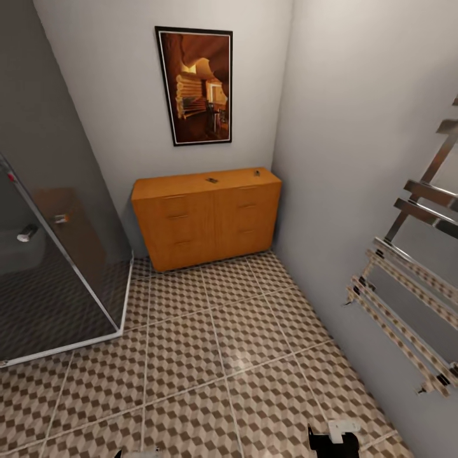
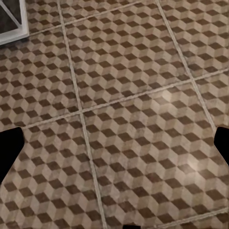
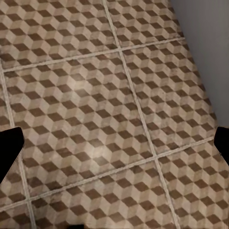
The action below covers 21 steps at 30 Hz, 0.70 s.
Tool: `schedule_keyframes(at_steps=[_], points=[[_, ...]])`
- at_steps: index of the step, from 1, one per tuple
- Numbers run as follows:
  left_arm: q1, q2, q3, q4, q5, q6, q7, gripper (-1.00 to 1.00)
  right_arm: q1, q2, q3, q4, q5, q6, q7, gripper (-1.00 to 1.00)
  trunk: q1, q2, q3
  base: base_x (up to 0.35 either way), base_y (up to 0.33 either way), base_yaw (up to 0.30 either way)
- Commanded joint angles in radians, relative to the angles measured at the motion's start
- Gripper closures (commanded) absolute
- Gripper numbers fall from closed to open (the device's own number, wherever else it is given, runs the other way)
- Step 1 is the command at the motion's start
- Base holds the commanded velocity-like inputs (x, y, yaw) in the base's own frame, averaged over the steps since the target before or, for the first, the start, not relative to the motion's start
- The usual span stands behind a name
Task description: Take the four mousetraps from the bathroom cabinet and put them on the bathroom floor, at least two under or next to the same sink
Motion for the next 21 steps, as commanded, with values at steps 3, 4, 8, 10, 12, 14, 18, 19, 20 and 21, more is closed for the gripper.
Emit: schedule_keyframes(at_steps=[3, 4, 8, 10, 12, 14, 18, 19, 20, 21], points=[[-0.002, -0.001, -0.008, 0.004, 0.000, -0.005, 0.008, -1.00, -0.001, 0.000, 0.009, 0.001, -0.010, -0.003, -0.001, -1.00, 0.001, -0.002, -0.002, 0.329, 0.000, 0.000], [-0.002, -0.001, -0.008, 0.004, 0.000, -0.005, 0.008, -1.00, -0.001, 0.000, 0.009, 0.001, -0.010, -0.003, -0.001, -1.00, 0.001, -0.002, -0.002, 0.329, 0.000, 0.000], [-0.002, -0.001, -0.008, 0.004, 0.000, -0.005, 0.008, -1.00, -0.001, 0.000, 0.009, 0.001, -0.010, -0.003, -0.001, -1.00, 0.001, -0.002, -0.002, 0.329, 0.000, 0.000], [-0.002, -0.001, -0.008, 0.004, 0.000, -0.005, 0.008, -1.00, -0.001, 0.000, 0.009, 0.001, -0.010, -0.003, -0.001, -1.00, 0.001, -0.002, -0.002, 0.329, 0.000, 0.000], [-0.002, -0.001, -0.008, 0.004, 0.000, -0.005, 0.008, -1.00, -0.001, 0.000, 0.009, 0.001, -0.010, -0.003, -0.001, -1.00, 0.001, -0.002, -0.002, 0.310, 0.000, 0.000], [-0.002, -0.001, -0.008, 0.004, 0.000, -0.005, 0.008, -1.00, -0.001, 0.000, 0.009, 0.001, -0.010, -0.003, 0.000, -1.00, 0.001, -0.002, -0.002, 0.167, 0.000, 0.000], [-0.002, -0.001, -0.008, 0.004, -0.001, -0.005, 0.008, -1.00, -0.001, 0.000, 0.009, 0.001, -0.010, -0.003, 0.000, -1.00, 0.001, -0.002, -0.002, 0.071, 0.000, 0.000], [-0.002, -0.001, -0.008, 0.004, -0.001, -0.005, 0.008, -1.00, -0.001, 0.000, 0.009, 0.001, -0.010, -0.003, 0.000, -1.00, 0.001, -0.002, -0.002, 0.034, 0.000, 0.000], [-0.002, -0.001, -0.008, 0.004, -0.001, -0.005, 0.008, -1.00, -0.001, 0.000, 0.009, 0.001, -0.010, -0.003, 0.000, -1.00, 0.001, -0.002, -0.002, 0.027, 0.000, 0.000], [-0.002, -0.001, -0.008, 0.004, -0.001, -0.005, 0.008, -1.00, -0.001, 0.000, 0.009, 0.001, -0.010, -0.003, 0.000, -1.00, 0.001, -0.002, -0.002, 0.022, 0.000, 0.000]])
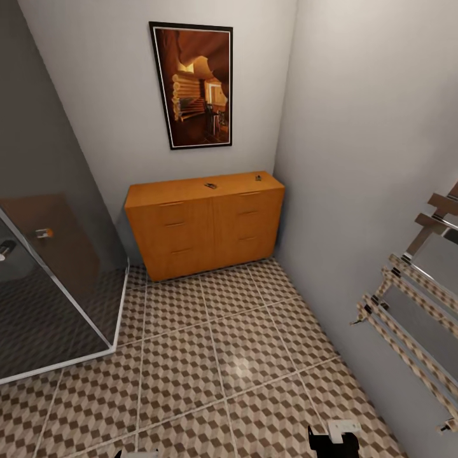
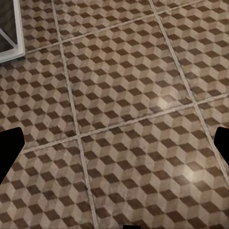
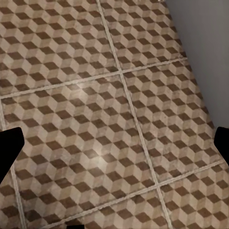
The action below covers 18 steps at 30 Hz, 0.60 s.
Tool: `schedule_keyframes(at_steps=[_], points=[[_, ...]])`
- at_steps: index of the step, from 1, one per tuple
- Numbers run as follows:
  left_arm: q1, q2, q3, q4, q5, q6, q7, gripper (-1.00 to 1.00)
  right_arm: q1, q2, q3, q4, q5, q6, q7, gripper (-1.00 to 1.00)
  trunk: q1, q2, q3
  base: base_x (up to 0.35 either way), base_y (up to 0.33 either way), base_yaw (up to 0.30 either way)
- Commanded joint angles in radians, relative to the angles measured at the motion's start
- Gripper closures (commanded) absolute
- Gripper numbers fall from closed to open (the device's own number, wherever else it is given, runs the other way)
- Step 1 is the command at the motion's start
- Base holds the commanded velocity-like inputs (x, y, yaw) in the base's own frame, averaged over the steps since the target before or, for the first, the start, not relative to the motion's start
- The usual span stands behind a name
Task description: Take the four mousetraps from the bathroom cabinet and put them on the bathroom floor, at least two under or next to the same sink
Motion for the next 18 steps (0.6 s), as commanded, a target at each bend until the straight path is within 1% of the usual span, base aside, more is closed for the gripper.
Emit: schedule_keyframes(at_steps=[1, 13, 18], points=[[-0.002, -0.001, -0.008, 0.004, -0.001, -0.005, 0.008, -1.00, -0.001, 0.000, 0.009, 0.001, -0.010, -0.003, -0.002, -1.00, 0.001, -0.002, -0.002, 0.018, 0.000, 0.000], [-0.002, -0.001, -0.008, 0.004, 0.000, -0.005, 0.008, -1.00, -0.001, 0.000, 0.009, 0.001, -0.010, -0.003, -0.002, -1.00, 0.001, -0.002, -0.002, 0.003, 0.000, 0.000], [-0.002, -0.001, -0.008, 0.004, 0.000, -0.005, 0.008, -1.00, -0.001, 0.000, 0.009, 0.001, -0.010, -0.003, -0.002, -1.00, 0.001, -0.002, -0.002, 0.116, 0.000, 0.000]])
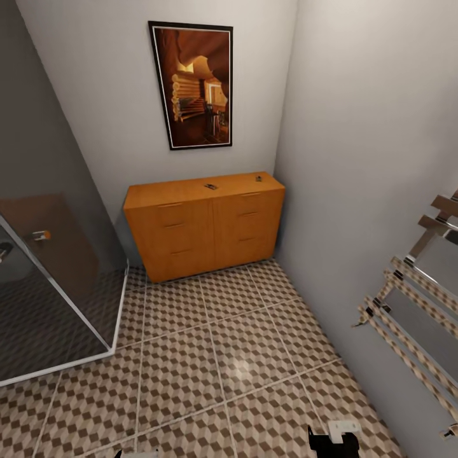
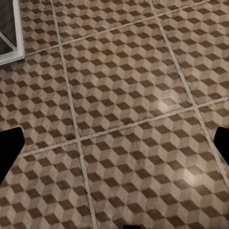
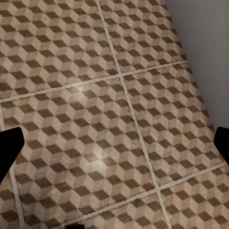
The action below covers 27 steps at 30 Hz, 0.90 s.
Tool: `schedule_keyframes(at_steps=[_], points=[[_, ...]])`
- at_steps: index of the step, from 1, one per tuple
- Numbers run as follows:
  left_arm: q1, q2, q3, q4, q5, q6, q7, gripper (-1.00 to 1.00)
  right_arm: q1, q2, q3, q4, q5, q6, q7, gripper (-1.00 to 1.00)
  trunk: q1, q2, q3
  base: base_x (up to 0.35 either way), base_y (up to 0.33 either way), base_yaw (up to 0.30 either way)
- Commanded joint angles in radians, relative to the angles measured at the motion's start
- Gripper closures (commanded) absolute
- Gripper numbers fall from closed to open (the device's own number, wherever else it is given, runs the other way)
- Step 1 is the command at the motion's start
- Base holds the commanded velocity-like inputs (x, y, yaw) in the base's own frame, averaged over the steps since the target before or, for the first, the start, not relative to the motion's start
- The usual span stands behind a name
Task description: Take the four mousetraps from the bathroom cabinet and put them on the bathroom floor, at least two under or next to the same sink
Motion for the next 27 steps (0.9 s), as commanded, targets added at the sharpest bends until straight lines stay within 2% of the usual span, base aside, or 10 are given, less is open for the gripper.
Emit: schedule_keyframes(at_steps=[1, 27], points=[[-0.002, -0.001, -0.008, 0.004, -0.001, -0.005, 0.008, -1.00, -0.001, 0.000, 0.009, 0.001, -0.010, -0.003, -0.002, -1.00, 0.001, -0.002, -0.002, 0.193, 0.000, 0.000], [-0.002, -0.001, -0.008, 0.004, -0.001, -0.005, 0.008, -1.00, -0.001, 0.000, 0.009, 0.001, -0.010, -0.003, -0.002, -1.00, 0.001, -0.002, -0.002, 0.231, 0.000, 0.000]])
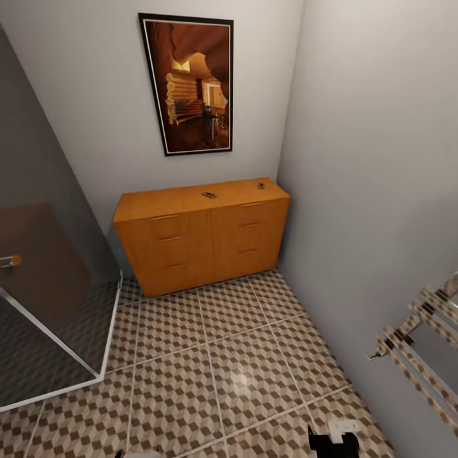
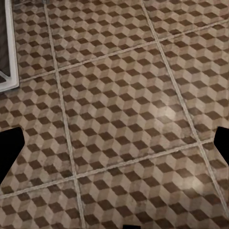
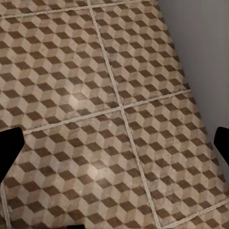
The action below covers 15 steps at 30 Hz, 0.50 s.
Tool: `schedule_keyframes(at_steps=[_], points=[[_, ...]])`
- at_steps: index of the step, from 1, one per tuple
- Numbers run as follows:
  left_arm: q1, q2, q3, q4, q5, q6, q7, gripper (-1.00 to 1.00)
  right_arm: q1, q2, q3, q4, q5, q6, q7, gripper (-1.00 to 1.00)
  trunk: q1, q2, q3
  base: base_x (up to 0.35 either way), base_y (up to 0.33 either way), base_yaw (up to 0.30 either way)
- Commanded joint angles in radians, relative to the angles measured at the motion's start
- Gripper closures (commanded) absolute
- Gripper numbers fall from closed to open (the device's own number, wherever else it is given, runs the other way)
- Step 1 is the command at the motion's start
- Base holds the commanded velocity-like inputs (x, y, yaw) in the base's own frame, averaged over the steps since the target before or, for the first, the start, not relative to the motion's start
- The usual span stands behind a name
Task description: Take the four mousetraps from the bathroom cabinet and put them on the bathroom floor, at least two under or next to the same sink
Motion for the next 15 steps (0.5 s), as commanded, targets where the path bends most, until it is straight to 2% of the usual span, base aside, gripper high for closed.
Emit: schedule_keyframes(at_steps=[1, 15], points=[[-0.002, -0.001, -0.008, 0.004, 0.000, -0.005, 0.008, -1.00, -0.001, 0.000, 0.009, 0.001, -0.010, -0.003, -0.002, -1.00, 0.001, -0.002, -0.002, 0.236, 0.000, 0.000], [-0.002, -0.001, -0.008, 0.004, 0.000, -0.005, 0.008, -1.00, -0.001, 0.000, 0.009, 0.001, -0.010, -0.003, -0.002, -1.00, 0.001, -0.002, -0.002, 0.236, 0.000, 0.000]])
